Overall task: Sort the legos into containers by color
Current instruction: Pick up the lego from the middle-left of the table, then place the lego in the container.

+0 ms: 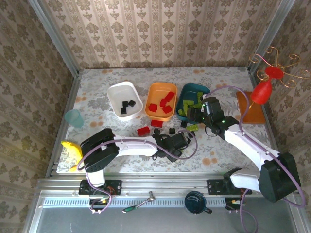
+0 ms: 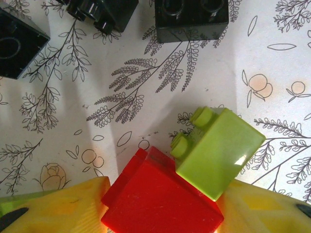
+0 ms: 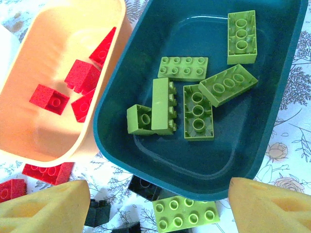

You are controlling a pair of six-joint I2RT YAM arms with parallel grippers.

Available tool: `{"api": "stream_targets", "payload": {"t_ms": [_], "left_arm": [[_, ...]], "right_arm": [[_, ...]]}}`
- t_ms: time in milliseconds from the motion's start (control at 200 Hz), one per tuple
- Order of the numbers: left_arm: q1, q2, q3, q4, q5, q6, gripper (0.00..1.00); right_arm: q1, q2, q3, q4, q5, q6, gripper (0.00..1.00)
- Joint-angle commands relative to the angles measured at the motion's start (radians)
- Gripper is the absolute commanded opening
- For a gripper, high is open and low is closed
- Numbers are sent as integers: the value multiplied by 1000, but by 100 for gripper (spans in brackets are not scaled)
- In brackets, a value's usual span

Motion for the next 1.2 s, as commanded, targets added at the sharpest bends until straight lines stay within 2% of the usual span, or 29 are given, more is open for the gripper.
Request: {"api": "stream_targets", "payload": {"t_ms": [0,380,455,605,720,865,1010,1195], "left_arm": [[-9,-26,-28,-14,4,-12,53],[20,-212,-19,-40,26,-25,48],[66,-271,-15,-35,45,-13,48],[229,-313,42,-18,104,36,48],[352,-253,149,-10,136,89,47],[472,-87,296,4,189,117,47],[547,88,454,-38,181,130,45],[622,222,593,-55,170,97,46]], "right_arm": [[-6,-8,-4,-2,29,11,77],[-8,-23,-3,-13,27,23,77],[-8,-32,-10,-11,29,32,77],[-8,-49,-29,-7,26,47,77],[-8,-56,-39,-15,24,54,77],[-8,-76,-57,-26,8,63,77],[-2,-111,-78,-53,-17,68,77],[34,-174,-128,-96,-61,64,77]]}}
